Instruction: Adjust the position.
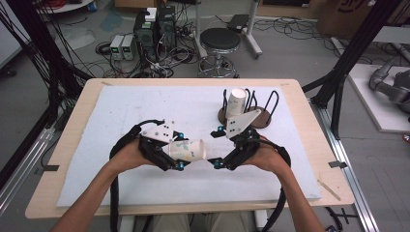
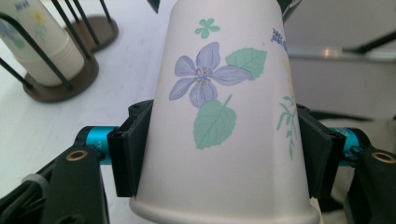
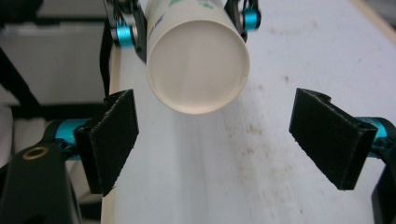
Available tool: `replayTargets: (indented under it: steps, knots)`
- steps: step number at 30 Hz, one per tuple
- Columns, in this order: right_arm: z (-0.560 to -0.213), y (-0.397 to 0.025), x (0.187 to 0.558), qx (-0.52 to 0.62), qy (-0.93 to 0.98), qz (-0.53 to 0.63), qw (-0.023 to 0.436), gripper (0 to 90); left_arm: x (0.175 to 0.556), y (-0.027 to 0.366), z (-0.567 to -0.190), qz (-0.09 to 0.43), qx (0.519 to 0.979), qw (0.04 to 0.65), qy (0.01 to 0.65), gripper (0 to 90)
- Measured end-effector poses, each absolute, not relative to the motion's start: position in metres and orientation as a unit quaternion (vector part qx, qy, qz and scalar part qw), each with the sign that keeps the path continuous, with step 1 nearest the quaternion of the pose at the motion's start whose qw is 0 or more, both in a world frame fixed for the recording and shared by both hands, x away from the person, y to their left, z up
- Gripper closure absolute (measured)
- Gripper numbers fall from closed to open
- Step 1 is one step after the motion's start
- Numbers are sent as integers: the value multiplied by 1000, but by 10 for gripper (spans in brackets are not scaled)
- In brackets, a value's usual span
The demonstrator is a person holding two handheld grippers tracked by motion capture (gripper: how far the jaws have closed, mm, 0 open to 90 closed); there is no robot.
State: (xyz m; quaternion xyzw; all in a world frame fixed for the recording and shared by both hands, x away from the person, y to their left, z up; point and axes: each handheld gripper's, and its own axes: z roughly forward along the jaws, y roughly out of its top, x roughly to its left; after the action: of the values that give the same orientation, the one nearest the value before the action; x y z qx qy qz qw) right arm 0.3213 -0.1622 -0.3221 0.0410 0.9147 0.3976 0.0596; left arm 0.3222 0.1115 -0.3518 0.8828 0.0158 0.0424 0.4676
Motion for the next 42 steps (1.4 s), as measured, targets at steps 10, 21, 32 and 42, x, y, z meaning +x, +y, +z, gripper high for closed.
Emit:
replayTargets:
  steps: [10,21,32,42]
  knots:
    - [-312,-140,323,23,960,274,57,162,326,92,-332,42,935,351,-9,302]
    - [-310,-129,323,18,971,232,55,165,329,84,-325,46,943,330,-13,302]
    - [-309,-120,324,9,969,242,54,165,329,76,-326,42,943,330,-19,302]
    - [-309,-115,324,-4,970,236,52,354,330,73,-328,40,944,328,-22,304]
